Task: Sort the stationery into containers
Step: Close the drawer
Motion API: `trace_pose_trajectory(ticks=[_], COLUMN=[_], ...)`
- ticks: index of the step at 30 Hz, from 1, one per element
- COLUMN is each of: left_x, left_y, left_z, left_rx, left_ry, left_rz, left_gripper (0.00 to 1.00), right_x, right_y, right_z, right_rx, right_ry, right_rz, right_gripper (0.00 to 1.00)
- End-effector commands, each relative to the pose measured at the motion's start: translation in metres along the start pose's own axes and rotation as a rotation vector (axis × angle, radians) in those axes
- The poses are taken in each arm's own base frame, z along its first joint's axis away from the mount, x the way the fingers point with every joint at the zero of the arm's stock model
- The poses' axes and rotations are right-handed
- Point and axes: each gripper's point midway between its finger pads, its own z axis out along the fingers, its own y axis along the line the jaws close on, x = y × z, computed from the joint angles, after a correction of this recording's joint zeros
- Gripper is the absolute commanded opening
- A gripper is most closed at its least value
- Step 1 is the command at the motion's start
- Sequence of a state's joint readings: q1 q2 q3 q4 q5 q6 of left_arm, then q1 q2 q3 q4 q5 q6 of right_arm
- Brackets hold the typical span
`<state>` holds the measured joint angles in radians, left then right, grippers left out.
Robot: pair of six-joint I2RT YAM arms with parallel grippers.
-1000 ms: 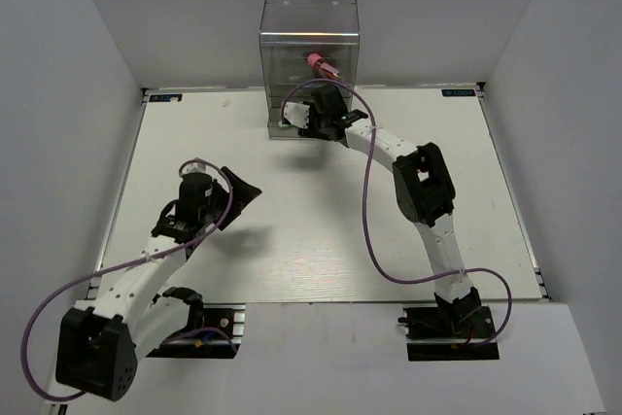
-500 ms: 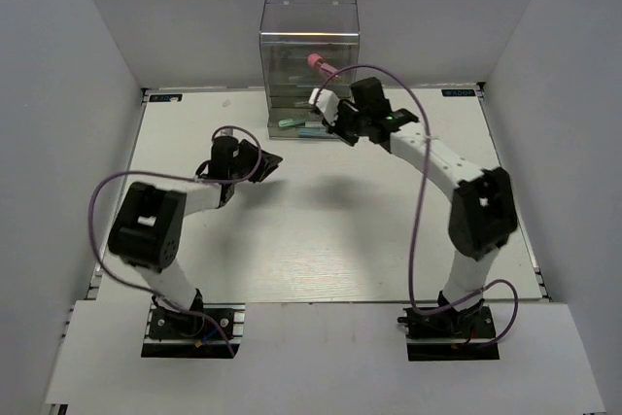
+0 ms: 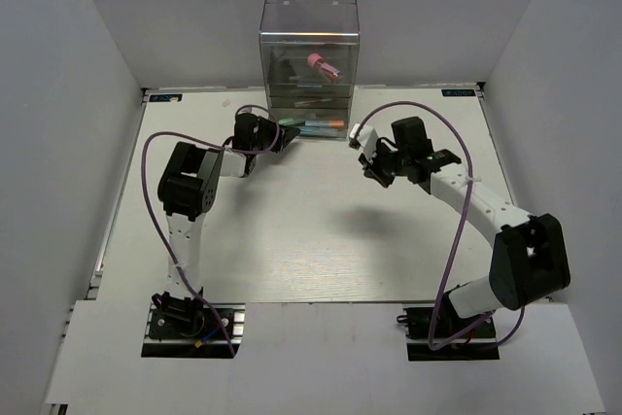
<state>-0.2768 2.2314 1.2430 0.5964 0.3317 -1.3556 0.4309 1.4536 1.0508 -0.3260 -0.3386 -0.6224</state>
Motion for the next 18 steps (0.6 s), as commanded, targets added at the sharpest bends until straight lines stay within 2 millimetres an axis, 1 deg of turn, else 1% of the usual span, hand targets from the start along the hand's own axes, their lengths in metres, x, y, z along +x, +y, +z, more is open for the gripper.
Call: trace_pose_trajectory(ticks=[1,2,4,5,6,8,9,10,11,12,14,15,16,17,18], left_x=[-0.015,-0.017,-0.019,-0.021,-0.022,-0.025,-0.028,-0.028,-0.031,-0.031,-0.03,-0.03,-0.034,-0.035,-0.031], left_y=[-0.026,-0.03,-0.03,-0.028,-0.033,-0.029,-0.034,-0.028,-0.04,-0.03,-0.04,-0.034,-0.041,-0.039,-0.041], left_z=[0.011,0.015,0.021,0.026,0.027,0.034,0.035,0.038,0.039,0.045,0.05,0.053,0.056,0.06,0.062], left_rx=[0.043,0.044,0.038,0.029,0.033,0.025,0.033,0.021,0.045,0.025,0.031,0.018,0.033,0.032,0.022], left_ry=[-0.041,-0.042,-0.04,-0.038,-0.039,-0.047,-0.058,-0.056,-0.061,-0.056,-0.058,-0.056,-0.07,-0.069,-0.068], left_rz=[0.004,0.004,0.002,-0.001,0.0,-0.002,0.001,-0.003,0.005,-0.001,0.003,-0.001,0.004,0.004,0.004], left_gripper=[0.09,0.09,0.09,0.09,0.09,0.09,0.09,0.09,0.09,0.09,0.09,0.09,0.09,0.09,0.09], right_x=[-0.013,-0.012,-0.008,-0.009,-0.007,-0.006,-0.004,-0.004,-0.003,-0.004,-0.002,-0.001,-0.001,0.0,-0.001], right_y=[-0.007,-0.01,-0.012,-0.012,-0.013,-0.015,-0.016,-0.018,-0.018,-0.018,-0.021,-0.02,-0.021,-0.022,-0.023], right_z=[-0.015,-0.017,-0.019,-0.019,-0.02,-0.022,-0.022,-0.022,-0.022,-0.023,-0.024,-0.023,-0.023,-0.024,-0.023], right_rx=[0.039,0.047,0.052,0.053,0.056,0.059,0.061,0.065,0.063,0.065,0.07,0.066,0.069,0.069,0.071], right_ry=[-0.067,-0.067,-0.063,-0.069,-0.065,-0.069,-0.066,-0.069,-0.067,-0.071,-0.069,-0.069,-0.068,-0.066,-0.068], right_rz=[0.017,0.021,0.036,0.039,0.042,0.05,0.058,0.063,0.062,0.066,0.074,0.073,0.075,0.08,0.077], right_gripper=[0.0,0.0,0.0,0.0,0.0,0.0,0.0,0.0,0.0,0.0,0.0,0.0,0.0,0.0,0.0])
